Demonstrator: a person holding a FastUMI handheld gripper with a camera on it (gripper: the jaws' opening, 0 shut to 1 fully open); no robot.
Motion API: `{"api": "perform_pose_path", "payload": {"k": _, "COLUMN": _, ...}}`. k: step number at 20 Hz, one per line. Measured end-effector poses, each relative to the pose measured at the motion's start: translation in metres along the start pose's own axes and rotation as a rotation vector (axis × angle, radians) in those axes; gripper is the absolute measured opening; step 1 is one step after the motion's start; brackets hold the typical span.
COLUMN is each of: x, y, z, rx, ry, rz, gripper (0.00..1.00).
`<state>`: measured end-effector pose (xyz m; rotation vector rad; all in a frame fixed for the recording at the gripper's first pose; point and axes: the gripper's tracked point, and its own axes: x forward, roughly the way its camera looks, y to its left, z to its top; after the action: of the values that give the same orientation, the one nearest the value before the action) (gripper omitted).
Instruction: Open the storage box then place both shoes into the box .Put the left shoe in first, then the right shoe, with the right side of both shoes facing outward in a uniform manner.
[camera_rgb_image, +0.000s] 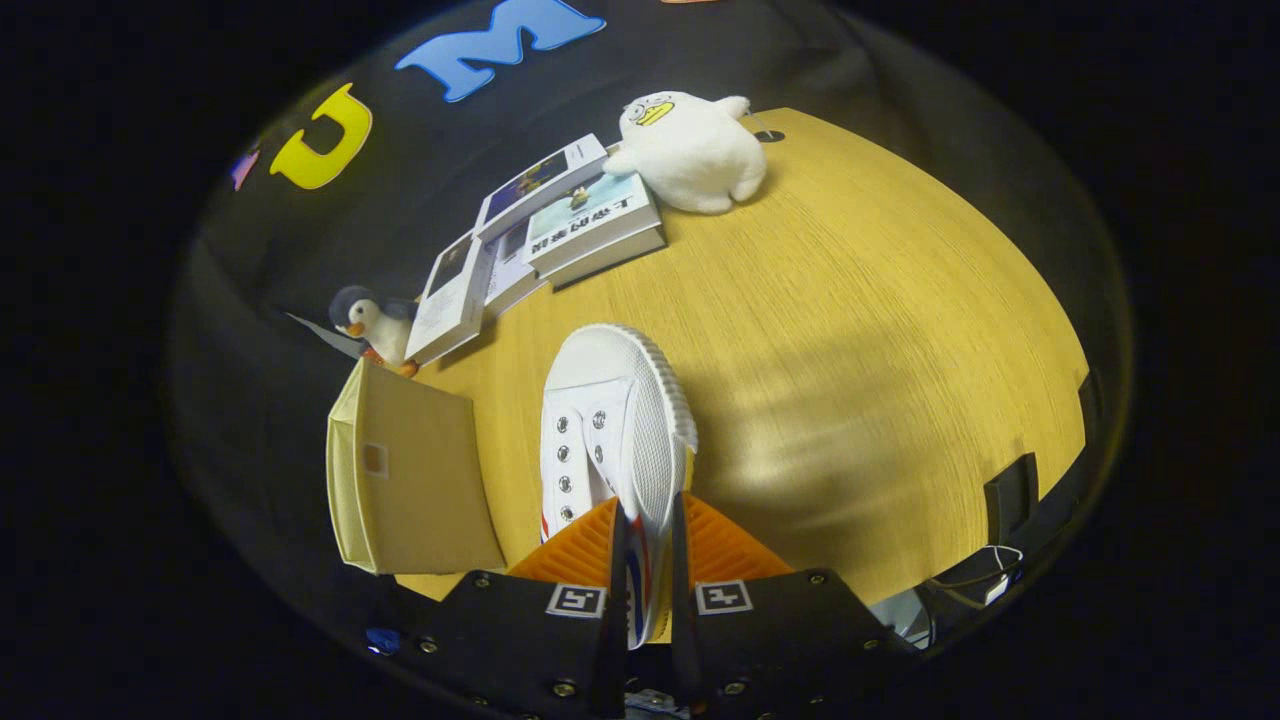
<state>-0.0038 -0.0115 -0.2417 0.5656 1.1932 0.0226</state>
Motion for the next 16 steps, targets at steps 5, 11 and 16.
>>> {"api": "perform_pose_path", "payload": {"k": 5, "x": -0.012, "y": 0.063, "z": 0.010, "rx": -0.051, "ry": -0.022, "rz": 0.064, "gripper": 0.18}}
{"api": "perform_pose_path", "payload": {"k": 11, "x": -0.019, "y": 0.142, "z": 0.015, "rx": -0.121, "ry": -0.031, "rz": 0.135, "gripper": 0.18}}
{"api": "perform_pose_path", "payload": {"k": 16, "x": -0.014, "y": 0.208, "z": 0.012, "rx": -0.187, "ry": -0.035, "rz": 0.185, "gripper": 0.18}}
